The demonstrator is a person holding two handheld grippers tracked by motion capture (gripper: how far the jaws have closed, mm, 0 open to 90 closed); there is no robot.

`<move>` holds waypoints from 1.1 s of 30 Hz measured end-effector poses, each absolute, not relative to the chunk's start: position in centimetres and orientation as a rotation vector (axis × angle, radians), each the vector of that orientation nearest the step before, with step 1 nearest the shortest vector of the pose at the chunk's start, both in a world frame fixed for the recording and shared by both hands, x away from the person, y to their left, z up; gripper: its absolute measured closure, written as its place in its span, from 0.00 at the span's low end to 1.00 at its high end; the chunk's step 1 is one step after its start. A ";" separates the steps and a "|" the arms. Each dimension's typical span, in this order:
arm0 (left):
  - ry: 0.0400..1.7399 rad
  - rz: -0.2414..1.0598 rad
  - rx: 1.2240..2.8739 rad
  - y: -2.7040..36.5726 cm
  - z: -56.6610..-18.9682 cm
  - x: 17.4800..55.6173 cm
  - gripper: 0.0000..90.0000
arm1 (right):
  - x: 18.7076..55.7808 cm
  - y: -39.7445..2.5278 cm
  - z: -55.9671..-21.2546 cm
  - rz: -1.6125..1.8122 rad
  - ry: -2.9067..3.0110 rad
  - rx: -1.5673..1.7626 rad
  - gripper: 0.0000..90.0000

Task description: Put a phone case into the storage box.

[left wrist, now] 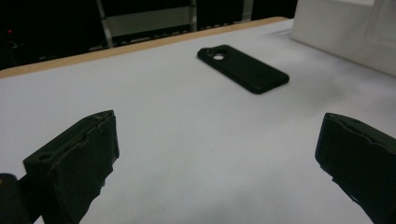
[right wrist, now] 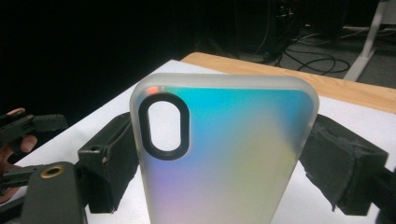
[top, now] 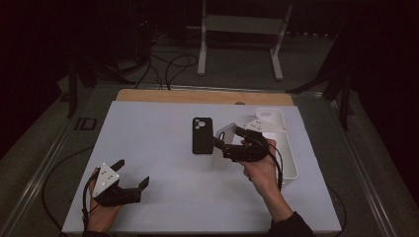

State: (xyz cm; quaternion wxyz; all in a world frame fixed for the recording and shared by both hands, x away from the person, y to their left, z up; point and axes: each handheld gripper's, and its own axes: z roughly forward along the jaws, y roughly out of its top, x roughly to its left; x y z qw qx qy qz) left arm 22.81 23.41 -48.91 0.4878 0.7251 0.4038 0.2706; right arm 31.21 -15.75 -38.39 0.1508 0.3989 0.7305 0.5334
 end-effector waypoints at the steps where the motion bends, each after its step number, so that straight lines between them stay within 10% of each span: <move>1: 0.984 0.658 1.760 23.4 -49.0 22.8 0.00 | 31.3 -15.8 -38.3 1.531 2.094 1.148 0.19; 33: 0.979 0.636 1.777 23.5 -49.6 22.9 0.00 | 35.4 -18.7 -35.1 1.425 1.971 1.159 0.19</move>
